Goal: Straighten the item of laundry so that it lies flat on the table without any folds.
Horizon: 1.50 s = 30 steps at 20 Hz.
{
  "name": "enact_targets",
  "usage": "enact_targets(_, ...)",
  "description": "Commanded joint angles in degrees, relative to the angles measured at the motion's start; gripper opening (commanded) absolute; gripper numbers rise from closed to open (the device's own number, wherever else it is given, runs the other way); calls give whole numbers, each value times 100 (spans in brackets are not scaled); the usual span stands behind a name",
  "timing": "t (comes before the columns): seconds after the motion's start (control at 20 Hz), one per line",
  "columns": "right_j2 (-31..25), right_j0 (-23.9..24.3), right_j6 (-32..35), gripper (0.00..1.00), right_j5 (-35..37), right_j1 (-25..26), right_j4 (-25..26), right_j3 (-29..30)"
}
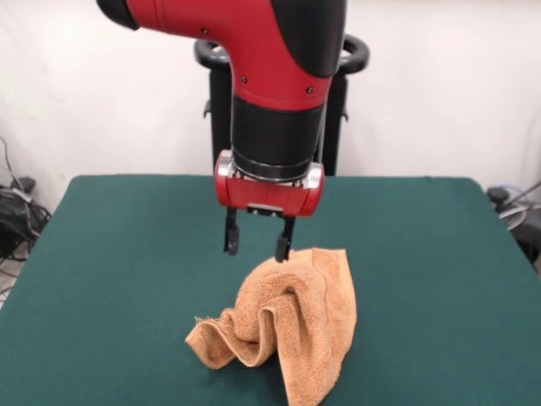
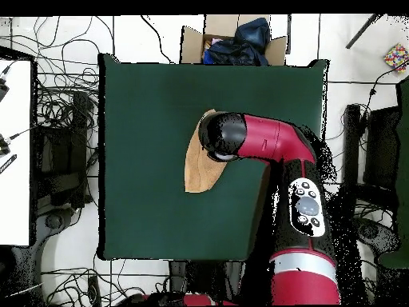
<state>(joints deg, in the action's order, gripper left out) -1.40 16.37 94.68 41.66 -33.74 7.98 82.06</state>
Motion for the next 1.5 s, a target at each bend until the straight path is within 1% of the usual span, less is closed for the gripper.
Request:
enact_targets(0.05, -738, 74, -289, 100, -387, 271, 210, -64)
enact_targets(0.35, -734, 16, -84, 100, -468, 360, 270, -146)
enact_targets(0.65, -679, -40, 121, 100, -464, 503, 225, -274)
enact_targets(0.85, -454, -134, 533, 100, -270, 646, 113, -423)
enact_targets(1.15, -25, -307, 1172, 100, -297, 685, 34, -503)
enact_targets(1.35, 117, -361, 1369, 100, -404, 675, -31, -389)
enact_targets(1.5, 159, -395, 1440, 100, -334, 706, -103, -401)
